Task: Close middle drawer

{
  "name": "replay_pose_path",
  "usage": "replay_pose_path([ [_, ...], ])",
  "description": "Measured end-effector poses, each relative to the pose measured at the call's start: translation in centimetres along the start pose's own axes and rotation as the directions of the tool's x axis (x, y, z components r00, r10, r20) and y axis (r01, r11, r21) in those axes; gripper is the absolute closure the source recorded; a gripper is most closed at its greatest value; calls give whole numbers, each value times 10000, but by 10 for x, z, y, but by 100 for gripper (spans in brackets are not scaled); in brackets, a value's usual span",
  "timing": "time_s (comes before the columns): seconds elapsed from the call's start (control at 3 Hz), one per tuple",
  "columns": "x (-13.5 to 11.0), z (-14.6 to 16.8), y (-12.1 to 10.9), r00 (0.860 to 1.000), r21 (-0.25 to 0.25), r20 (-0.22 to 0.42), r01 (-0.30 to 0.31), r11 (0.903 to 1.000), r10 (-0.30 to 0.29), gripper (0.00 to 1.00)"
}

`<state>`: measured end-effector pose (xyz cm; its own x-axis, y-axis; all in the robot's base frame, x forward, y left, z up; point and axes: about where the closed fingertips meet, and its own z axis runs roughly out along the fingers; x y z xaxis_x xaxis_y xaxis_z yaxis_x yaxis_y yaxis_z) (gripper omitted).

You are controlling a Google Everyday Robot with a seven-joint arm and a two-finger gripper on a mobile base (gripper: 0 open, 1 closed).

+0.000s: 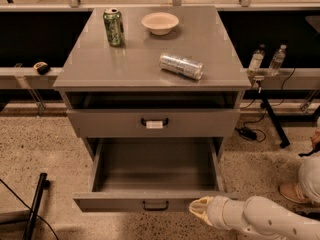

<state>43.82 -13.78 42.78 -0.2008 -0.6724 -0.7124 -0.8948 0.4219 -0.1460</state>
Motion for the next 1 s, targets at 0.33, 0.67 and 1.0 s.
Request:
replay_pose_path([
  [0.33,1,0,-10,9999,588,-107,-88,9982,95,100],
  [0.67,1,0,-9,9999,588,-107,-88,9982,94,100],
  [1.0,0,14,-15,10000,865,-51,-37,9962,42,100],
])
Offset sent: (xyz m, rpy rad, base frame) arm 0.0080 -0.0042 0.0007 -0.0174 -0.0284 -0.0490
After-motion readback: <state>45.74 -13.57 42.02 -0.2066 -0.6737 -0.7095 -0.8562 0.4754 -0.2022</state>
